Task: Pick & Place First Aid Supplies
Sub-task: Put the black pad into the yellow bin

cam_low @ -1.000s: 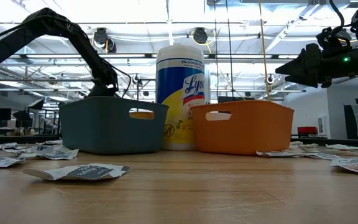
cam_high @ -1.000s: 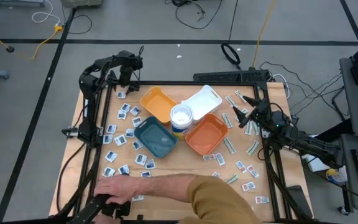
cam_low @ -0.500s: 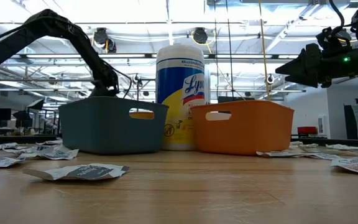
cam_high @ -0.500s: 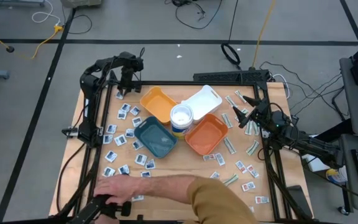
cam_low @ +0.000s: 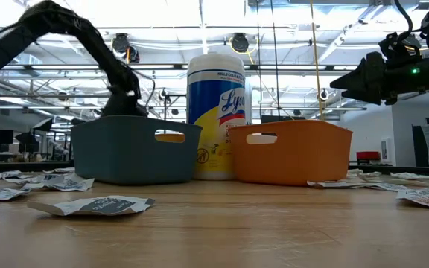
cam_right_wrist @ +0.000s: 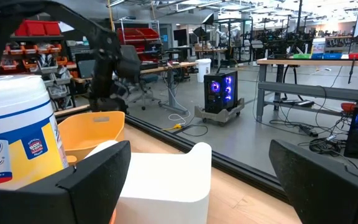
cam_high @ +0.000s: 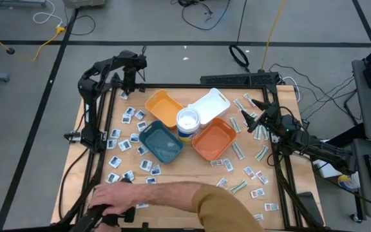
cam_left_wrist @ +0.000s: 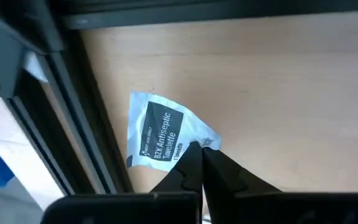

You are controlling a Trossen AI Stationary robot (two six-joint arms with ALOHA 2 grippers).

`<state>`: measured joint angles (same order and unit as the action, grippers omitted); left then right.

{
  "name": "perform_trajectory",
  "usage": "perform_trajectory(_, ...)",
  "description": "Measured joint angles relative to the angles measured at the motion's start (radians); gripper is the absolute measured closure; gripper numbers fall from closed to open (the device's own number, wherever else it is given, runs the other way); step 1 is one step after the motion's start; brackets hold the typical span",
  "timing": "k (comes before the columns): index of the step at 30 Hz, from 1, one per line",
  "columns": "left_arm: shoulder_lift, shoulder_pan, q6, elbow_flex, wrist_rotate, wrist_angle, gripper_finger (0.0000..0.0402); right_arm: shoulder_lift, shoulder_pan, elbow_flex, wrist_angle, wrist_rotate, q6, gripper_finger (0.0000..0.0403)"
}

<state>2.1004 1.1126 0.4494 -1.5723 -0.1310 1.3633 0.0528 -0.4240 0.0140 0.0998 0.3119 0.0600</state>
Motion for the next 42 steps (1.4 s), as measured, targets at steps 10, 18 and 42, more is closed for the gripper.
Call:
perform_trajectory(10, -0.216, 0.002, 0.023, -0.002, 0.078, -0.065, 0.0401, 0.000, 0.000, 0.000, 0.000, 0.000, 0.000, 0.0026)
perform_trajectory(18, -0.342, 0.002, 0.017, -0.002, 0.079, -0.072, 0.0401, 0.000, 0.000, 0.000, 0.000, 0.000, 0.000, 0.0026)
perform_trajectory(42, -0.331, -0.464, -0.234, -0.022, 0.134, -0.194, 0.0402, 0.000, 0.000, 0.000, 0.000, 0.000, 0.000, 0.0026)
